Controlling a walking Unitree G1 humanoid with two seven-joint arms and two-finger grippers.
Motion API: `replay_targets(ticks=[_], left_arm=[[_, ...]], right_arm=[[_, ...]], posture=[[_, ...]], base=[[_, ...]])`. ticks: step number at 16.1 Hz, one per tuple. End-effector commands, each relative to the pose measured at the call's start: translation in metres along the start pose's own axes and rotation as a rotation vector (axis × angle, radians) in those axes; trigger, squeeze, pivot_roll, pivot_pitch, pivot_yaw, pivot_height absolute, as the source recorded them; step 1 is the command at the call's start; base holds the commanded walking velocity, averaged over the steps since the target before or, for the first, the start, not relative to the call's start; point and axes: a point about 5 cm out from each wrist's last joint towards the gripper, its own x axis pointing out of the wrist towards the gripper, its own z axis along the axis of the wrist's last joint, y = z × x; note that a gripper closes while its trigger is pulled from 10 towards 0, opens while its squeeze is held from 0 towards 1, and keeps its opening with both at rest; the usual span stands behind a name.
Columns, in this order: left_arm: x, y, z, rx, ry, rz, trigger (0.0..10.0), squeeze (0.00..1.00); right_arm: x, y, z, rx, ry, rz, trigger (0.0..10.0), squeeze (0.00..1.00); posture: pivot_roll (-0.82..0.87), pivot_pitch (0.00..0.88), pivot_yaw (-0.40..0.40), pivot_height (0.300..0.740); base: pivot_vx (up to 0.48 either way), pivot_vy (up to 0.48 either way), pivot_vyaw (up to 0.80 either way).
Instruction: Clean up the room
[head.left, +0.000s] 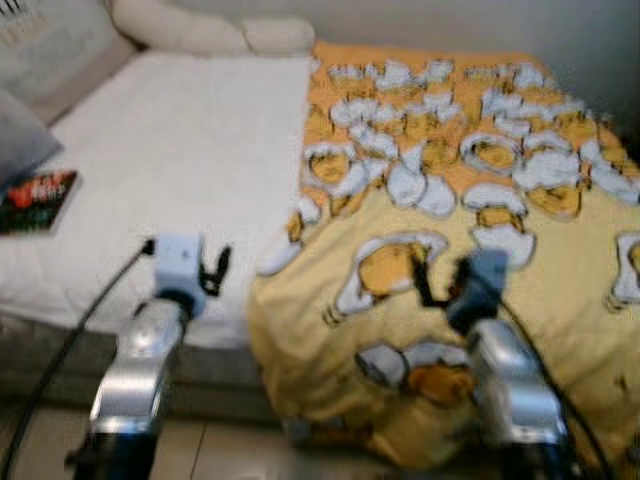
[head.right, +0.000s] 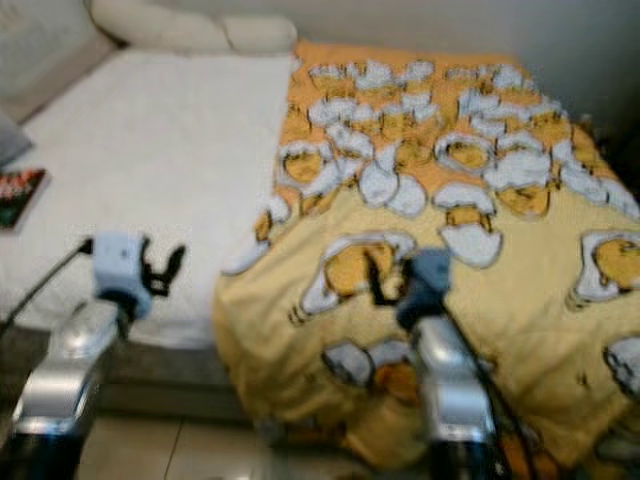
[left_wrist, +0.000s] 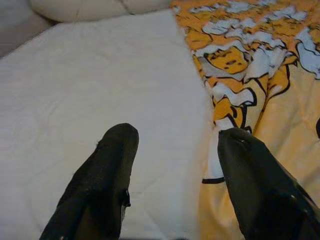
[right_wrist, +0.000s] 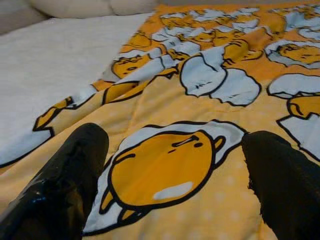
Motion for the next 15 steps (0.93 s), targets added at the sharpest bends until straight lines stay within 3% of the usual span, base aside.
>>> replay_targets(ticks=[1,5,15], left_arm=[[0.003,-0.0051,0.0038,0.002,-0.019,-0.023,10.0,0.0],[0.0065,0.0019,0.0036,0.019,-0.019,-0.013,10.0,0.0],[0.0087,-0.0025,0.0036,0.028,-0.03,-0.041,10.0,0.0]], right_arm=[[0.0008,-0.0102,0.0038,-0.008,-0.014,-0.039,10.0,1.0],[0.0041,-0.0024,0.0004,-0.012,0.007,0.004,10.0,1.0],[0.0073,-0.0101,-0.0009,0.017,0.005,-0.037,10.0,1.0]], posture=[[-0.02,0.0,0.042,0.74],[-0.02,0.0,0.047,0.74],[0.0,0.0,0.042,0.74]], base=[[0.0,-0.458,0.0],[0.0,-0.446,0.0],[0.0,-0.436,0.0]])
